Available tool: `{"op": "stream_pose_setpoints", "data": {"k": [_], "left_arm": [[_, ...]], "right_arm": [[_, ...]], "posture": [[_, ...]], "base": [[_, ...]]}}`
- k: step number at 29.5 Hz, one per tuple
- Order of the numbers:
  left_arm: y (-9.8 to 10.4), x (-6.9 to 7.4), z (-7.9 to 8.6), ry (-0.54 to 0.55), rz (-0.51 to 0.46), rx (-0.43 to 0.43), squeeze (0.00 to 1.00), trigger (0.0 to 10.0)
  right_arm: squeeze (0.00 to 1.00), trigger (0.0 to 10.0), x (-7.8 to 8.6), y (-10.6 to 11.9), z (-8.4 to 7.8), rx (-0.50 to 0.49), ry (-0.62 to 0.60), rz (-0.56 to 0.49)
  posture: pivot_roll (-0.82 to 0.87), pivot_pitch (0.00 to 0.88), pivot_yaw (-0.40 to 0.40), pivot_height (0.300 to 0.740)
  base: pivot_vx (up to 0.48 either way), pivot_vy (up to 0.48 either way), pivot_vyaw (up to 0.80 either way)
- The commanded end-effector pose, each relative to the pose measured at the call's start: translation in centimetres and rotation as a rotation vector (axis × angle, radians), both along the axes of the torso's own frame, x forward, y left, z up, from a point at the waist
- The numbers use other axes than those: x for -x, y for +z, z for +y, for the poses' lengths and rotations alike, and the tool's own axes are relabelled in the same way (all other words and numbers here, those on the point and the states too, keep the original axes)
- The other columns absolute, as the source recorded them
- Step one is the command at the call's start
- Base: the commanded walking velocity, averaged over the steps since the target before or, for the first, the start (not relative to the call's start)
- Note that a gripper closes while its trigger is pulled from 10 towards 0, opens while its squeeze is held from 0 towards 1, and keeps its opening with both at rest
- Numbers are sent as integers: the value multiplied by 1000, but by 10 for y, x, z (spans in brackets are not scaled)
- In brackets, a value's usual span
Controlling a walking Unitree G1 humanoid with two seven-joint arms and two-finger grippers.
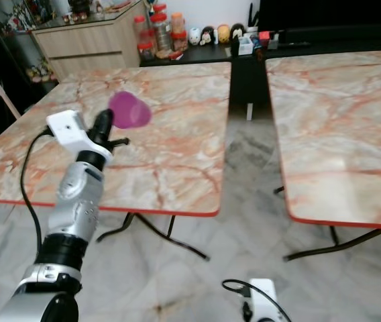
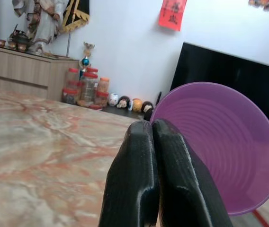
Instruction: Setting the table
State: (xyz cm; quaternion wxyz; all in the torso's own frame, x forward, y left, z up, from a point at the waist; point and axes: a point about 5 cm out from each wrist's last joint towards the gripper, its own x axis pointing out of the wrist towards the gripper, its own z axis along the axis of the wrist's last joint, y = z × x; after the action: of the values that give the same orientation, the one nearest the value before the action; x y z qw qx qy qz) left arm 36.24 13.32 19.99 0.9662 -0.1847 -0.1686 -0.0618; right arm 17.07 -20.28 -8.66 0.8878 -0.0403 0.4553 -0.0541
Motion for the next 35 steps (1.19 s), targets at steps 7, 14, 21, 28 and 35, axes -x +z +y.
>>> {"op": "stream_pose_setpoints", "data": {"k": [7,14,21,28,35], "left_arm": [[1,0,11,27,0,-8,0,10000],[4,-1,11,29,-6,-17,0,10000],[4,-1,13,37,-7,-17,0,10000],[5,-1,11,38,-11,-11,0,10000],[5,-1,10,36,-12,-9,0,10000]], "right_arm": [[0,10000,-3,0,14,-37,14,-15],[0,10000,-6,1,12,-42,-6,-29],[0,10000,-6,2,10,-40,-16,-28],[0,10000,-9,3,10,-44,-29,-40],[0,10000,-9,3,8,-45,-41,-44]], "posture": [[-59,0,113,719],[-59,0,107,719],[-52,0,101,719],[-56,0,101,719],[-56,0,95,719]], "base": [[0,-374,0],[0,-369,0],[0,-370,0],[0,-371,0],[0,-370,0]]}}
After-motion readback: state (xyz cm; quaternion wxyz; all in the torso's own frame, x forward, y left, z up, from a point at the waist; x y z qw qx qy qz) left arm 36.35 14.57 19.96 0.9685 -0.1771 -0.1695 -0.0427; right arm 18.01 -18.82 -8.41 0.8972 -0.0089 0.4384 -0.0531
